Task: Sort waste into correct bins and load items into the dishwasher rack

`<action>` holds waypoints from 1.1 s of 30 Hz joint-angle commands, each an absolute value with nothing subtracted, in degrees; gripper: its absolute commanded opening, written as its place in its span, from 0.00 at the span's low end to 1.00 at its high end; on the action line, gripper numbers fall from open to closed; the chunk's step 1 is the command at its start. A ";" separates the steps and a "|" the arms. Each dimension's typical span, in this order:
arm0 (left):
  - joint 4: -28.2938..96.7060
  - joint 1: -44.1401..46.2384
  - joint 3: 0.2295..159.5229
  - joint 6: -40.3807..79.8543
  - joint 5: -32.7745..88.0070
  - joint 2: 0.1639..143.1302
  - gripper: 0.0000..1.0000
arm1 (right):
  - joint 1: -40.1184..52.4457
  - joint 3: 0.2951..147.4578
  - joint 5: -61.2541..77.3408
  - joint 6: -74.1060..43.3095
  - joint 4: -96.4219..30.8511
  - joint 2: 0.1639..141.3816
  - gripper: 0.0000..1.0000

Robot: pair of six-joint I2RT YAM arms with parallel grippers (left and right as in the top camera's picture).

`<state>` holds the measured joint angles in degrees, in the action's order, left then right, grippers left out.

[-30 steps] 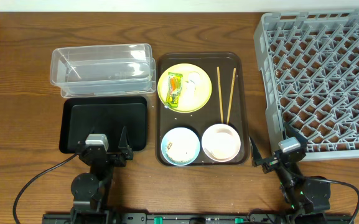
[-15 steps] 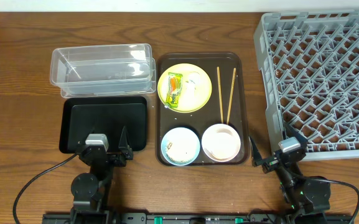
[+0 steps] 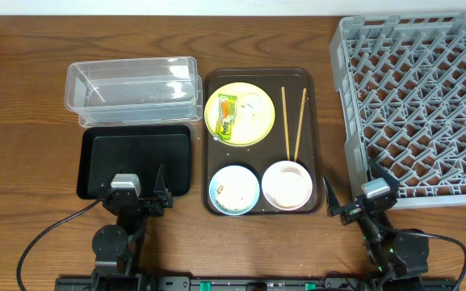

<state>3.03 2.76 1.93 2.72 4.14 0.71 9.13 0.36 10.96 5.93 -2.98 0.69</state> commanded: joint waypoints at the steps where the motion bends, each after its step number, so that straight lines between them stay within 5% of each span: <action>1: 3.68 2.52 0.38 2.15 4.51 0.67 0.91 | 7.90 0.32 11.40 6.28 -3.22 0.64 0.99; 15: -0.86 2.59 0.38 2.22 11.99 0.67 0.91 | 7.90 0.32 12.73 5.50 -0.62 0.64 0.99; 22: -7.38 2.57 6.22 4.43 14.37 3.36 0.91 | 7.90 1.91 12.56 -9.41 2.59 0.67 0.99; 33: 21.87 2.59 46.00 5.21 30.22 42.96 0.91 | 7.88 27.14 13.02 -10.74 -11.46 20.25 0.99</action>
<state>17.15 2.76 37.30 4.73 22.26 34.28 9.13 20.23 12.19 -9.10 -8.34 14.13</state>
